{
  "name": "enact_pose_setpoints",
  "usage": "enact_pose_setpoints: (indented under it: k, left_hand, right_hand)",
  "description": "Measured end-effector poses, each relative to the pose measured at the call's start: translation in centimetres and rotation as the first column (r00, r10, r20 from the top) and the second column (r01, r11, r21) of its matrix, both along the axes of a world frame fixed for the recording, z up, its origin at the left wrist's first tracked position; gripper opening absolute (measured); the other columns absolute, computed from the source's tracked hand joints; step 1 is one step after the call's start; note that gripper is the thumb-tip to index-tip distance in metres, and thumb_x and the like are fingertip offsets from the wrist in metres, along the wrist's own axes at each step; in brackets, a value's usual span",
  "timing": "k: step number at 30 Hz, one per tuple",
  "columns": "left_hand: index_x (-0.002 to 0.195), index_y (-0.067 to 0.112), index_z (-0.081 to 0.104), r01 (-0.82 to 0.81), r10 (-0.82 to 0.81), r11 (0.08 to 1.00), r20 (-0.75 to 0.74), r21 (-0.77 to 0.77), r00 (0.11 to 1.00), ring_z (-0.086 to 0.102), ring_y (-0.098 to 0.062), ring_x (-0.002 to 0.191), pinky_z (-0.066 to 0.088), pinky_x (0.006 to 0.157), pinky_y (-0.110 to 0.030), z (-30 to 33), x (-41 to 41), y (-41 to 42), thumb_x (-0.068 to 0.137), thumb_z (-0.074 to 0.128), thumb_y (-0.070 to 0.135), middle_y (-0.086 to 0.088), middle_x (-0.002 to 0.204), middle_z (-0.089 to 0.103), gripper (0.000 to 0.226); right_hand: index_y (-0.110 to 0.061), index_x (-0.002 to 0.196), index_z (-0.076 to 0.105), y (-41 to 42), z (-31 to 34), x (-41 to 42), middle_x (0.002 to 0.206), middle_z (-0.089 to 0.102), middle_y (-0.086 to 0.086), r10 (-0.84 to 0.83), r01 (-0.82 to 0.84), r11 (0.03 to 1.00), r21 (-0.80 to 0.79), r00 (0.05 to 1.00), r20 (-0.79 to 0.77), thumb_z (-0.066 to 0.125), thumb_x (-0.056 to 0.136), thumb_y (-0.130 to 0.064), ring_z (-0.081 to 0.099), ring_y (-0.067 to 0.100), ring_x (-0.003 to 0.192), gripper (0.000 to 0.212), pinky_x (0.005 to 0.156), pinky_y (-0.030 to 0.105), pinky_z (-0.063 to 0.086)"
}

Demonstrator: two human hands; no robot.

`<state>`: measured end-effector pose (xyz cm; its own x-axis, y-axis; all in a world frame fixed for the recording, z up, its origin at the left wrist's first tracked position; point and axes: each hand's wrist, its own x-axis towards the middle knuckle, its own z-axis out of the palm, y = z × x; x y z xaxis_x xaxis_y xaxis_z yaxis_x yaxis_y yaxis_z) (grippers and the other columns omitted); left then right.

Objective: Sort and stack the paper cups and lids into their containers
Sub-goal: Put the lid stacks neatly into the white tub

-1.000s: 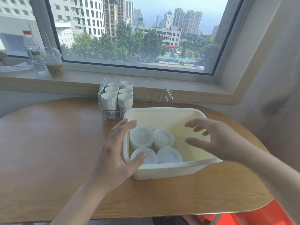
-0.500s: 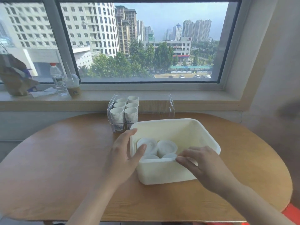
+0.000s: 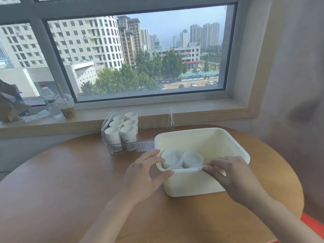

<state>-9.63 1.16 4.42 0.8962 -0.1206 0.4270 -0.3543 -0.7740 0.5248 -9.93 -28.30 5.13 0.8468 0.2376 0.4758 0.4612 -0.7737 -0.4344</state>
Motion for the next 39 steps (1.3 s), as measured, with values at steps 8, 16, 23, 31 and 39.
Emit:
enact_pose_setpoints:
  k: [8, 16, 23, 31, 39]
  left_hand:
    - [0.114, 0.039, 0.075, 0.071, -0.069, 0.997, -0.062, 0.019, 0.996, 0.048, 0.006, 0.135, 0.038, 0.108, -0.026, 1.1, 5.2, -4.5, 0.071, 0.054, 0.09, 0.026, 0.151, 0.052, 0.069]
    - [0.129, 0.036, 0.071, 0.113, -0.106, 0.99, -0.081, 0.085, 0.991, 0.047, 0.005, 0.136, 0.034, 0.1, -0.017, 1.1, 10.5, -6.4, 0.088, 0.062, 0.074, 0.027, 0.153, 0.048, 0.056]
    - [0.16, 0.024, 0.042, 0.023, -0.022, 1.0, -0.036, 0.01, 0.999, 0.034, -0.009, 0.152, 0.03, 0.117, -0.025, 0.4, 17.0, -5.7, 0.11, 0.051, 0.033, 0.012, 0.166, 0.036, 0.051]
    - [0.168, 0.023, 0.025, 0.041, -0.027, 0.984, -0.082, 0.175, 0.996, 0.019, -0.013, 0.16, 0.032, 0.124, -0.039, -0.2, 23.9, -5.6, 0.108, 0.054, 0.017, 0.013, 0.175, 0.015, 0.067]
    - [0.165, 0.025, 0.033, 0.05, -0.056, 0.943, 0.01, 0.329, 0.998, 0.022, -0.007, 0.158, 0.039, 0.117, -0.038, -0.2, 26.0, -3.8, 0.106, 0.058, 0.043, 0.015, 0.171, 0.027, 0.066]
  right_hand:
    - [-0.027, 0.109, 0.078, -1.1, -1.1, 2.0, 0.097, 0.072, -0.017, -0.175, 0.178, 0.984, -0.015, 0.975, 0.136, 0.064, 0.101, -0.033, 0.061, 0.015, 0.092, 0.017, 0.099, 0.029, 0.033]
    - [-0.03, 0.108, 0.076, 0.3, -2.5, 6.8, 0.101, 0.073, -0.015, -0.225, 0.233, 0.972, -0.026, 0.958, 0.18, 0.053, 0.107, -0.047, 0.065, 0.018, 0.098, 0.029, 0.113, 0.041, 0.032]
    - [-0.032, 0.106, 0.074, -0.7, -2.5, 12.5, 0.096, 0.069, -0.019, -0.224, 0.23, 0.973, -0.014, 0.958, 0.18, 0.037, 0.103, -0.057, 0.06, 0.015, 0.092, 0.044, 0.108, 0.033, 0.027]
    - [-0.03, 0.108, 0.075, -0.8, -1.8, 18.9, 0.103, 0.073, -0.014, -0.2, 0.208, 0.977, -0.046, 0.97, 0.139, 0.043, 0.102, -0.053, 0.063, 0.019, 0.1, 0.04, 0.108, 0.038, 0.029]
    - [-0.031, 0.108, 0.073, 0.1, -1.6, 23.2, 0.101, 0.072, -0.013, -0.19, 0.198, 0.979, -0.048, 0.973, 0.131, 0.044, 0.104, -0.05, 0.062, 0.018, 0.102, 0.035, 0.11, 0.038, 0.026]
